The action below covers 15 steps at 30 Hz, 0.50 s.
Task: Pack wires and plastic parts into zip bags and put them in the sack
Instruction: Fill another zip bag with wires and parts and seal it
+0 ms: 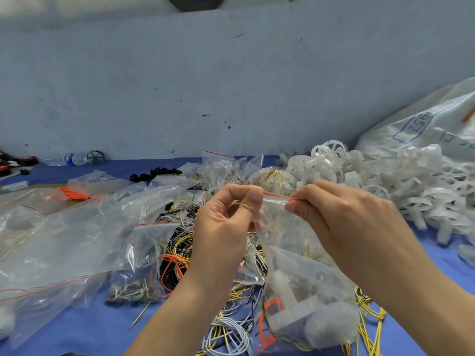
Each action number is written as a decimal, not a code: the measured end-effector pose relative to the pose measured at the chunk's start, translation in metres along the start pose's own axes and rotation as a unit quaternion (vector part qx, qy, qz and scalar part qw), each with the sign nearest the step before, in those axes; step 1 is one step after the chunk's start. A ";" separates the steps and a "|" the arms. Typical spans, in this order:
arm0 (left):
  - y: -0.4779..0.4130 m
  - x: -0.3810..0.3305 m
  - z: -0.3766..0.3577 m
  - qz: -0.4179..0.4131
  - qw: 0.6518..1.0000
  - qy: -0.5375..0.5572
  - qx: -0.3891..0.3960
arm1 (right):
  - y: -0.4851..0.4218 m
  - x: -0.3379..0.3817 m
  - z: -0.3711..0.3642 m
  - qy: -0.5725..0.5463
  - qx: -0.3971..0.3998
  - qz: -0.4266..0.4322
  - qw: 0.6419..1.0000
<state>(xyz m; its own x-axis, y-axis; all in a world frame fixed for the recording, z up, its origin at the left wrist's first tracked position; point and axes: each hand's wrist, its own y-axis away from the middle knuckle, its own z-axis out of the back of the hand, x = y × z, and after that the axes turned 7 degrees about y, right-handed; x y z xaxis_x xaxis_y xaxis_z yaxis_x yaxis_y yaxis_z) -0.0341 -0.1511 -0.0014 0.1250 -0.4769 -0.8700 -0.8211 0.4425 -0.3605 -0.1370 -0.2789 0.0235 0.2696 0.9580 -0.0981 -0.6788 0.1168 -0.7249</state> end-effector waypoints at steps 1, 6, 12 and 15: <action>-0.001 0.001 0.001 0.001 1.000 0.006 -0.003 | 0.000 -0.002 -0.001 -0.003 0.000 0.001 1.000; -0.006 0.003 0.008 0.001 1.000 0.017 -0.014 | -0.001 -0.015 -0.002 -0.052 0.060 0.003 0.997; -0.010 0.004 0.014 0.014 1.000 0.022 -0.006 | 0.002 -0.033 -0.005 -0.098 0.100 -0.008 0.990; -0.011 0.004 0.017 0.021 0.999 0.031 0.002 | 0.004 -0.057 -0.016 -0.183 0.086 -0.053 0.978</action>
<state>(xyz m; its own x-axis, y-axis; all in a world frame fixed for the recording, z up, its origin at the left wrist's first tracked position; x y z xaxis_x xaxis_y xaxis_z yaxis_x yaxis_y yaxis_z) -0.0149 -0.1455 -0.0066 0.0556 -0.5036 -0.8621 -0.8230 0.4658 -0.3251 -0.1441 -0.3373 0.0158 0.1031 0.9642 0.2444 -0.7737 0.2321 -0.5895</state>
